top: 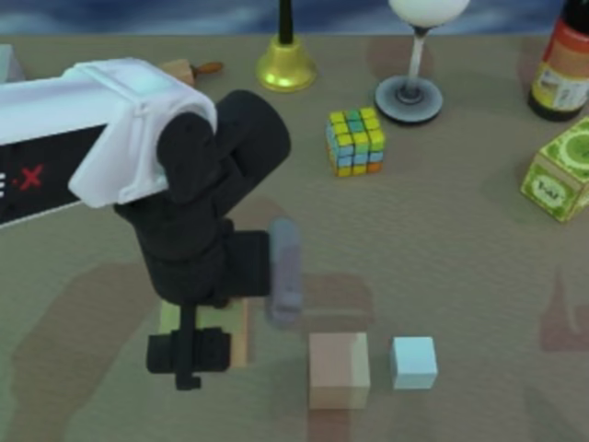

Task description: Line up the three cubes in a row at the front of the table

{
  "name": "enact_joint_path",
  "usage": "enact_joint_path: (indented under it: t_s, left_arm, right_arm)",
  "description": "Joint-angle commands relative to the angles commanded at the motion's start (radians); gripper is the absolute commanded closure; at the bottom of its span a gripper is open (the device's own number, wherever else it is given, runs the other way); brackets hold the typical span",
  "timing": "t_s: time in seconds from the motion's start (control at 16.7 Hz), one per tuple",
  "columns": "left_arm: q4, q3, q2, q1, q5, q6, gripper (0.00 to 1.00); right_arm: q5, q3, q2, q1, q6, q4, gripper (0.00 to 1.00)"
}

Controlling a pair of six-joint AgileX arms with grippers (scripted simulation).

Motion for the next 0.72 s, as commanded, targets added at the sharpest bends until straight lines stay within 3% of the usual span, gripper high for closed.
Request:
enact_joint_path:
  t_s: [0.3, 0.72]
  left_arm:
    - [0.015, -0.009, 0.01, 0.002, 0.0, 0.002, 1.0]
    - [0.261, -0.155, 0.101, -0.005, 0.0, -0.005, 1.0]
  right_arm:
    - [0.0, 0.0, 0.0, 0.0, 0.0, 0.0, 0.0]
    - [0.0, 0.0, 0.0, 0.0, 0.0, 0.0, 0.0]
